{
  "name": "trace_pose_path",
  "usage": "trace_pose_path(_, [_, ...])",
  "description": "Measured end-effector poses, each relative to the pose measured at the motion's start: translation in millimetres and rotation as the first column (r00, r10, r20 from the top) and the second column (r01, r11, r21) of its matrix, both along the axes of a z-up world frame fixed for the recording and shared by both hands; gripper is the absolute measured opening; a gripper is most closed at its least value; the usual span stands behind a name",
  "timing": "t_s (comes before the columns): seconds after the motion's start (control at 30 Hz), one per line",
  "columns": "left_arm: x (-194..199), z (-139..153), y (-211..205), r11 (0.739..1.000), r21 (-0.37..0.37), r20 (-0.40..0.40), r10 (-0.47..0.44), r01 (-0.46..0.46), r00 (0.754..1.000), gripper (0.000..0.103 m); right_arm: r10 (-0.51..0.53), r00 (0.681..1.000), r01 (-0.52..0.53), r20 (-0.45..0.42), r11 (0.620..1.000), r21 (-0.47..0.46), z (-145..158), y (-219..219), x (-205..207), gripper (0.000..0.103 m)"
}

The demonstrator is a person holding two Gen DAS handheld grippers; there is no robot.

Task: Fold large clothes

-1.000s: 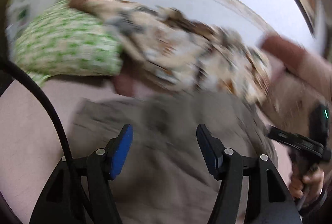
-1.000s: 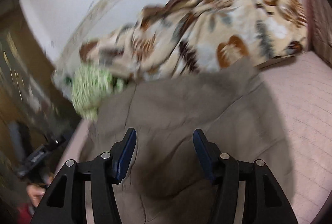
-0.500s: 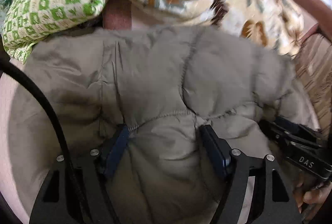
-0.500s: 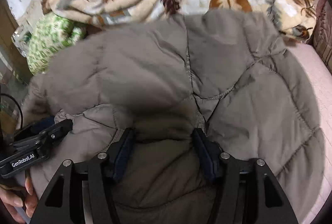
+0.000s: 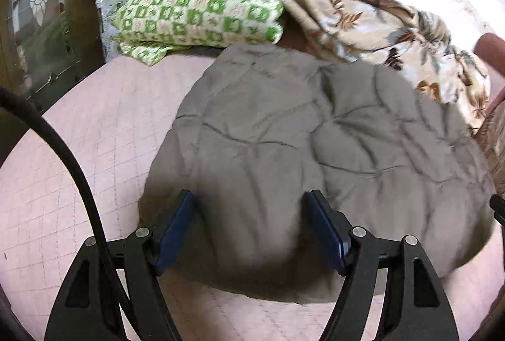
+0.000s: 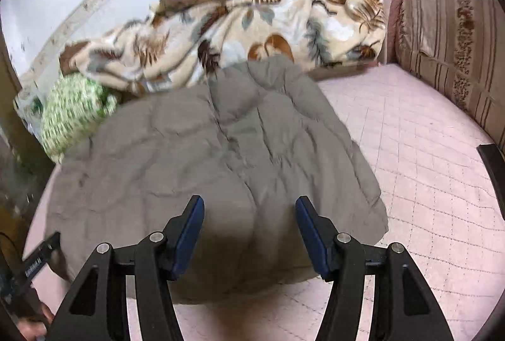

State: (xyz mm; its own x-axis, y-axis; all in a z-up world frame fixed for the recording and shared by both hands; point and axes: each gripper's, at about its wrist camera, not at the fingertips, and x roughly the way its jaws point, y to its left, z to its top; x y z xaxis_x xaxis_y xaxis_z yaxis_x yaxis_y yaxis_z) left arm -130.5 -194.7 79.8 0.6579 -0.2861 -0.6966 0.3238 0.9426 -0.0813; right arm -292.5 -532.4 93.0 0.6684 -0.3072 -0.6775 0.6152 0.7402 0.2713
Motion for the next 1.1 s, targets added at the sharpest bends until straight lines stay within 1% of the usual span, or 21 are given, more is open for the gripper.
trace_pose_path(0.07, [2.9, -2.9, -4.8, 1.000, 0.004, 0.004, -0.004, 0.004, 1.000, 0.073, -0.008, 1.000, 0.008, -0.027, 1.000, 0.003, -10.7, -4.1, 5.7, 0.064])
trace_pose_path(0.13, [7.7, -6.2, -12.8, 1.000, 0.019, 0.008, -0.009, 0.009, 1.000, 0.073, 0.007, 0.999, -0.006, -0.052, 1.000, 0.015, -21.3, -8.0, 10.7, 0.064])
trace_pose_path(0.2, [11.6, -9.7, -18.2, 0.999, 0.047, 0.013, -0.013, 0.012, 1.000, 0.074, 0.015, 0.998, -0.012, -0.053, 0.999, 0.044, -30.2, -13.6, 14.1, 0.064])
trace_pose_path(0.3, [13.3, -13.6, -26.2, 0.997, 0.079, 0.024, -0.014, 0.012, 1.000, 0.075, 0.022, 0.998, -0.018, -0.061, 0.998, 0.060, -39.1, -16.1, 17.6, 0.065])
trace_pose_path(0.43, [14.6, -15.5, -31.9, 0.994, 0.105, 0.037, -0.016, 0.012, 0.999, 0.075, 0.026, 0.997, -0.021, -0.070, 0.998, 0.064, -43.9, -15.2, 18.8, 0.066])
trace_pose_path(0.63, [17.1, -16.7, -34.3, 0.993, 0.114, 0.039, -0.018, 0.013, 0.999, 0.076, 0.034, 0.996, -0.029, -0.077, 0.997, 0.068, -47.6, -15.8, 21.2, 0.066])
trace_pose_path(0.83, [17.8, -16.6, -35.3, 0.993, 0.118, 0.042, -0.019, 0.014, 0.999, 0.076, 0.039, 0.996, -0.034, -0.084, 0.998, 0.061, -47.7, -15.5, 21.9, 0.066])
trace_pose_path(0.97, [17.1, -9.1, -31.9, 0.997, 0.082, 0.056, -0.010, 0.005, 0.998, 0.076, 0.020, 0.997, -0.016, -0.072, 0.998, 0.062, -39.3, -14.8, 19.0, 0.066])
trace_pose_path(1.03, [15.5, -1.3, -30.4, 0.998, 0.061, 0.082, -0.006, 0.001, 0.997, 0.076, 0.015, 0.999, -0.014, -0.044, 0.999, 0.031, -28.1, -10.1, 17.4, 0.066])
trace_pose_path(1.1, [13.3, 6.2, -30.7, 0.999, 0.051, 0.119, -0.004, -0.002, 0.993, 0.076, 0.018, 1.000, -0.017, 0.015, 0.999, -0.034, -12.5, -2.4, 16.1, 0.066])
